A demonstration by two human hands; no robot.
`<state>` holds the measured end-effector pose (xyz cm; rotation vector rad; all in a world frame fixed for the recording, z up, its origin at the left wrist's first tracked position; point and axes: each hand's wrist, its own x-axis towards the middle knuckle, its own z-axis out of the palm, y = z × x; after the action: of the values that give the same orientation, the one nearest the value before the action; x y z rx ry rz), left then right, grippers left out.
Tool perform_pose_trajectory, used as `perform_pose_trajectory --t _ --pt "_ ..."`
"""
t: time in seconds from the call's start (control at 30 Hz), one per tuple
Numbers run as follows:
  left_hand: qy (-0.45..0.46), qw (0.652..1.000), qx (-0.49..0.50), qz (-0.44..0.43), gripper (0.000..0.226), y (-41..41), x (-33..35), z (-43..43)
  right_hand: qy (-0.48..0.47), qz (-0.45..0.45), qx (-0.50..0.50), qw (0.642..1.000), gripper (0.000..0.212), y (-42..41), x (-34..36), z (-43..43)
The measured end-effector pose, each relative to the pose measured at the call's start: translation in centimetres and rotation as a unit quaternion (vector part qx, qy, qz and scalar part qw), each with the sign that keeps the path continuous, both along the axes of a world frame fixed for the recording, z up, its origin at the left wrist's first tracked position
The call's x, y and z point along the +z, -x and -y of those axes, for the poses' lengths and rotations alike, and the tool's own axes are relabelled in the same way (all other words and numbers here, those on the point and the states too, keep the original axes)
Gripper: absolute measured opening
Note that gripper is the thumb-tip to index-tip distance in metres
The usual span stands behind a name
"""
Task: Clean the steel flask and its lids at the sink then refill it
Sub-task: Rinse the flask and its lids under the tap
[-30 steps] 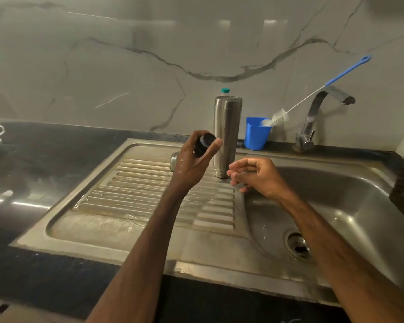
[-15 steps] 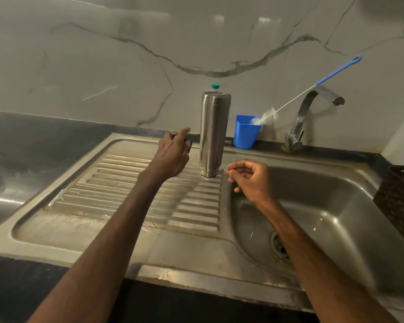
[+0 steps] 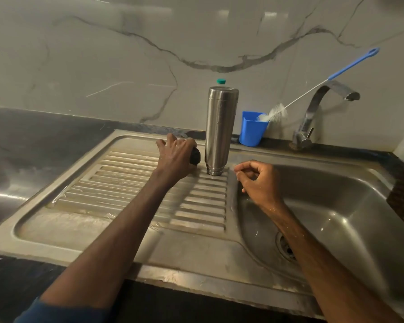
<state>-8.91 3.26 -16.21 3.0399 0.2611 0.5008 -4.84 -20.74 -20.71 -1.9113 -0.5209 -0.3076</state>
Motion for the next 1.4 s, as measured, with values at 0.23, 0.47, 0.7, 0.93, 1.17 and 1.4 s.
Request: perform_pose_trajectory --t 0.23,0.47,0.7,0.93,1.17,1.4 --pt "0.021 0.999 0.006 -0.033 0.070 -0.8 -0.7 -0.4 0.009 -0.002 0.006 1.000 0.009 0.2 0.0 -0.2" --pt "0.058 0.997 -0.021 -0.046 0.090 -0.7 -0.6 -1.1 0.008 -0.015 0.008 1.000 0.010 0.2 -0.2 -0.2" --pt "0.150 0.988 -0.036 -0.002 0.097 1.0 0.4 -2.9 0.012 -0.035 0.005 0.999 0.012 0.4 -0.1 -0.2" --pt "0.169 0.985 0.008 -0.018 0.069 1.1 -1.4 -3.8 0.015 -0.057 0.000 0.998 0.008 0.4 0.0 0.1" --pt "0.187 0.978 0.043 0.080 0.053 3.1 -0.9 -4.1 -0.008 -0.084 -0.015 0.996 0.011 0.3 0.4 1.0" --pt "0.213 0.952 0.032 0.219 0.062 8.1 1.7 0.9 -0.063 -0.144 0.005 0.988 0.007 1.0 3.7 2.3"
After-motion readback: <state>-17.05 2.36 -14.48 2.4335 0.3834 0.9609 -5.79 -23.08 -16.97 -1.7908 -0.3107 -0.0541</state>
